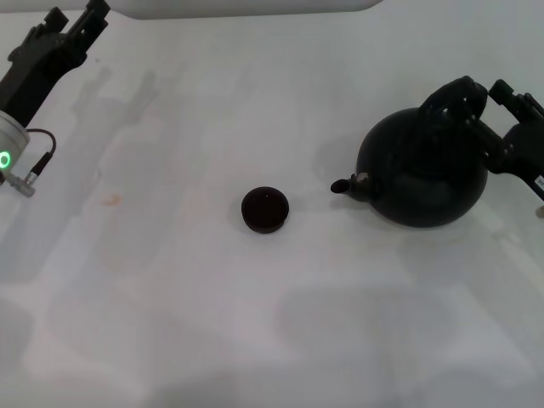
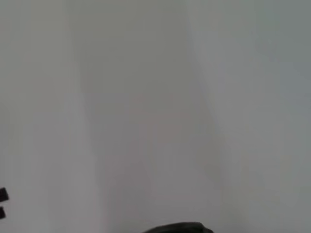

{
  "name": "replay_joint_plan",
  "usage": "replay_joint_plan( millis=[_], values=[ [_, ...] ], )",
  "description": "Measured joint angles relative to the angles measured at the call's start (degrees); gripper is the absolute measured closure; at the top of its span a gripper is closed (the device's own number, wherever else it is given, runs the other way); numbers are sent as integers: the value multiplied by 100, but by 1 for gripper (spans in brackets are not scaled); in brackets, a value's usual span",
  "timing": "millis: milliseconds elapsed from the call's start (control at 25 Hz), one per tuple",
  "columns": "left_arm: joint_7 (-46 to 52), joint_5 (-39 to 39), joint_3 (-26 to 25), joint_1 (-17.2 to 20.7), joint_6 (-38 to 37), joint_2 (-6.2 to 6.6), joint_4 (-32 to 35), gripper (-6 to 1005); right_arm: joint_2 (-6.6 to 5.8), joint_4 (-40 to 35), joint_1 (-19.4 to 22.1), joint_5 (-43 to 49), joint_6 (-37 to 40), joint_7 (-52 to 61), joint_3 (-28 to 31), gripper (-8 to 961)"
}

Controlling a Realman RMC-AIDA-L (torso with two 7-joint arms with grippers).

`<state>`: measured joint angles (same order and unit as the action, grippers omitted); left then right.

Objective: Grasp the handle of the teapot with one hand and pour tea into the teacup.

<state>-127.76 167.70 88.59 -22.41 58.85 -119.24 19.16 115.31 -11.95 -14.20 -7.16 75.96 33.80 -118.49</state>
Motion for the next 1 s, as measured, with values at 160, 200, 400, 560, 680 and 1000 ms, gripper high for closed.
replay_joint_plan(
  millis=[160, 200, 400, 560, 680, 1000],
  values=[
    [-2, 0, 14, -4, 0, 5, 0, 152, 0, 1, 209, 2, 177, 68, -28, 195],
    [-3, 0, 15, -4, 0, 6, -1, 152, 2, 0, 278, -9, 230, 74, -15, 164],
    [-113, 0, -6, 0, -4, 7, -10, 152, 44, 10, 523, -79, 388, -151, 438, 74],
    [-334, 0, -10, -1, -5, -3, -17, 152, 85, -34, 526, -114, 401, -818, 957, 77],
    [-452, 3, -60, -1, -6, -16, -37, 152, 91, -68, 472, -442, 401, -1438, 1039, 76],
    [-602, 9, -263, -10, -10, -47, -158, 152, 89, -180, 440, -976, 350, -1986, 1012, 76]
  ],
)
